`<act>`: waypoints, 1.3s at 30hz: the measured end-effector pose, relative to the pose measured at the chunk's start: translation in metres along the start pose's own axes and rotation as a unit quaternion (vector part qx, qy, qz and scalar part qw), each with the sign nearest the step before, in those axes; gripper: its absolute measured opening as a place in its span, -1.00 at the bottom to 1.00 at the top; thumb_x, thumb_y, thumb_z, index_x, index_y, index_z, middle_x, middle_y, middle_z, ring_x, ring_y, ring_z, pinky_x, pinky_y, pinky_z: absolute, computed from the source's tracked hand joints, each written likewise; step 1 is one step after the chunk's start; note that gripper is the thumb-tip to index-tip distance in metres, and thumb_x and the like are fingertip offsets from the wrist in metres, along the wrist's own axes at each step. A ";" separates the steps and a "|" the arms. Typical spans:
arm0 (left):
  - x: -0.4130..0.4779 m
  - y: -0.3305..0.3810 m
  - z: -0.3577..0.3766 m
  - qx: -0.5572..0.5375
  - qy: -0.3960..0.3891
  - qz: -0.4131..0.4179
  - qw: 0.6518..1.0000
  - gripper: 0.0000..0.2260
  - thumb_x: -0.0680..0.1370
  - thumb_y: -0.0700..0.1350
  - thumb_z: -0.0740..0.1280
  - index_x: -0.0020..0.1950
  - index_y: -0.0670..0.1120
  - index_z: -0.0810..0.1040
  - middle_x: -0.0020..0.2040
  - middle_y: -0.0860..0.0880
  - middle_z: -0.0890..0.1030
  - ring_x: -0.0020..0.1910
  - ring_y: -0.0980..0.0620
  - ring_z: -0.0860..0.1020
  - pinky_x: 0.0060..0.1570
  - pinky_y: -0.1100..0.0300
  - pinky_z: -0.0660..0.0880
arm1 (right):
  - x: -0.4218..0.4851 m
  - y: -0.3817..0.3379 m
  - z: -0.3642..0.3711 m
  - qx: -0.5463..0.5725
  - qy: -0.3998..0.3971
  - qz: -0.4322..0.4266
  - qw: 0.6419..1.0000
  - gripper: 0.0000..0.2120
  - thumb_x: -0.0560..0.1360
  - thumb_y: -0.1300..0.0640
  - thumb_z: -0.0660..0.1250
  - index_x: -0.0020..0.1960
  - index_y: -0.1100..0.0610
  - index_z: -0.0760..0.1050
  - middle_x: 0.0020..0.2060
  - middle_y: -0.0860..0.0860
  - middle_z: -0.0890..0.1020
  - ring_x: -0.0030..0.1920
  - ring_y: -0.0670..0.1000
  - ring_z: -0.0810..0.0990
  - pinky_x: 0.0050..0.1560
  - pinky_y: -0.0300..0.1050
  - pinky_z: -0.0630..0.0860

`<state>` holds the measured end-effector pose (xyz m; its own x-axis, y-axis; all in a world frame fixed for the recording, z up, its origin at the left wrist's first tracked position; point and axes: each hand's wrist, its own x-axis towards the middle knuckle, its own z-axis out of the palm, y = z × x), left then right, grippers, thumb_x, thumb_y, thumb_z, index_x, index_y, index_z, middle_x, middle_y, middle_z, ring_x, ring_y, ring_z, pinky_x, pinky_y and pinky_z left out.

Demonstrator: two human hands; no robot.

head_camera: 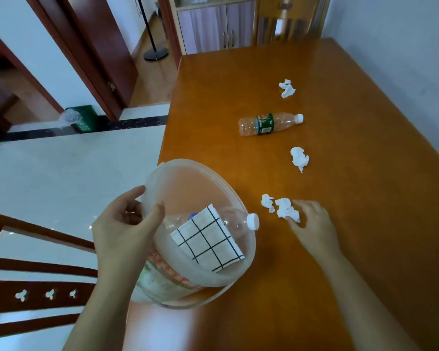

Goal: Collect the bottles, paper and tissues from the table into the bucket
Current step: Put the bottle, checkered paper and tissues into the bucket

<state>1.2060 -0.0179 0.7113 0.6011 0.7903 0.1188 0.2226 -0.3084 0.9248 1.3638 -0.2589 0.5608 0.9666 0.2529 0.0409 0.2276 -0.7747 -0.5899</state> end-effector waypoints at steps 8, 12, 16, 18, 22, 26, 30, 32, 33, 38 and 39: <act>0.024 -0.001 0.015 -0.018 -0.011 0.013 1.000 -0.74 0.36 -0.17 0.46 -0.03 0.11 0.58 -0.35 -0.03 0.48 -0.44 0.14 0.42 -0.40 0.37 0.42 | 0.029 0.016 0.031 0.005 -0.031 0.029 0.999 -0.57 0.41 0.14 0.38 0.25 0.13 0.41 0.21 0.11 0.47 0.19 0.14 0.38 0.05 0.02 0.41; 0.030 0.001 0.018 -0.022 -0.012 0.013 1.000 -0.75 0.27 -0.06 0.45 -0.09 0.17 0.58 -0.36 0.00 0.49 -0.42 0.11 0.44 -0.37 0.33 0.44 | 0.038 0.023 0.044 -0.013 -0.048 0.033 0.998 -0.54 0.40 0.14 0.39 0.28 0.14 0.39 0.18 0.12 0.46 0.17 0.14 0.38 0.04 0.02 0.42; 0.033 -0.003 0.018 -0.019 -0.015 0.016 1.000 -0.74 0.36 -0.17 0.46 -0.09 0.17 0.58 -0.40 0.10 0.50 -0.39 0.11 0.45 -0.35 0.37 0.46 | 0.039 0.028 0.054 -0.008 -0.056 0.053 0.997 -0.56 0.41 0.18 0.37 0.26 0.17 0.40 0.14 0.14 0.46 0.15 0.15 0.39 0.03 0.00 0.43; 0.033 -0.004 0.018 -0.026 -0.011 0.014 0.999 -0.74 0.37 -0.19 0.45 -0.09 0.17 0.58 -0.40 0.10 0.49 -0.40 0.12 0.44 -0.36 0.39 0.45 | 0.037 0.029 0.057 0.011 -0.049 0.062 0.997 -0.60 0.42 0.20 0.37 0.24 0.20 0.42 0.12 0.16 0.46 0.14 0.16 0.41 0.04 0.00 0.44; 0.030 -0.004 0.016 -0.034 -0.011 0.007 0.999 -0.74 0.37 -0.19 0.44 -0.10 0.17 0.58 -0.35 0.00 0.48 -0.38 0.08 0.45 -0.35 0.36 0.45 | 0.028 0.030 0.061 0.050 -0.031 0.074 0.996 -0.67 0.42 0.23 0.36 0.18 0.22 0.46 0.08 0.15 0.45 0.08 0.13 0.46 -0.02 -0.11 0.43; 0.026 -0.003 0.009 -0.044 -0.006 0.003 0.999 -0.75 0.37 -0.20 0.44 -0.09 0.15 0.58 -0.35 -0.01 0.47 -0.41 0.10 0.43 -0.37 0.37 0.44 | 0.014 0.030 0.061 0.069 -0.010 0.092 0.993 -0.74 0.43 0.24 0.35 0.11 0.23 0.50 0.05 0.14 0.46 0.03 0.12 0.49 -0.08 -0.17 0.41; 0.018 -0.004 0.002 -0.046 -0.005 0.002 0.999 -0.76 0.38 -0.20 0.43 -0.05 0.10 0.58 -0.34 -0.04 0.47 -0.44 0.14 0.41 -0.39 0.40 0.42 | -0.001 0.024 0.054 0.100 0.012 0.105 0.989 -0.78 0.42 0.24 0.36 0.07 0.24 0.51 0.04 0.15 0.48 -0.01 0.12 0.51 -0.11 -0.15 0.43; 0.014 -0.006 -0.001 -0.053 -0.005 -0.001 0.999 -0.76 0.38 -0.19 0.43 -0.03 0.08 0.59 -0.32 -0.06 0.47 -0.43 0.13 0.41 -0.39 0.39 0.41 | -0.008 0.018 0.046 0.115 0.031 0.097 0.988 -0.79 0.42 0.25 0.36 0.05 0.24 0.52 0.03 0.15 0.49 -0.04 0.08 0.50 -0.14 -0.18 0.42; 0.011 -0.007 -0.003 -0.056 -0.007 -0.001 0.998 -0.76 0.38 -0.19 0.43 -0.03 0.09 0.58 -0.31 -0.08 0.47 -0.42 0.12 0.41 -0.39 0.38 0.42 | -0.011 0.013 0.041 0.126 0.042 0.089 0.987 -0.79 0.42 0.25 0.37 0.05 0.23 0.52 0.03 0.13 0.49 -0.05 0.05 0.49 -0.17 -0.22 0.41; 0.000 -0.012 -0.009 -0.079 -0.014 0.011 0.997 -0.74 0.38 -0.20 0.44 -0.11 0.16 0.57 -0.31 -0.10 0.47 -0.40 0.06 0.41 -0.41 0.38 0.41 | -0.025 -0.024 0.005 0.180 0.097 0.027 0.978 -0.80 0.40 0.24 0.39 0.02 0.18 0.53 -0.03 0.04 0.49 -0.15 -0.09 0.47 -0.28 -0.36 0.36; -0.002 -0.014 -0.011 -0.081 -0.016 0.013 0.997 -0.75 0.37 -0.19 0.45 -0.12 0.17 0.57 -0.32 -0.11 0.47 -0.39 0.04 0.42 -0.41 0.37 0.41 | -0.028 -0.033 -0.003 0.188 0.109 0.011 0.976 -0.80 0.39 0.24 0.39 0.01 0.17 0.54 -0.04 0.02 0.49 -0.17 -0.12 0.48 -0.30 -0.39 0.37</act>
<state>1.1937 -0.0094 0.7025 0.6296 0.7652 0.1340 0.0815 -0.2366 0.9682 1.3291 -0.2423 0.5813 0.9822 0.0768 0.1713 0.1866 -0.5001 -0.8456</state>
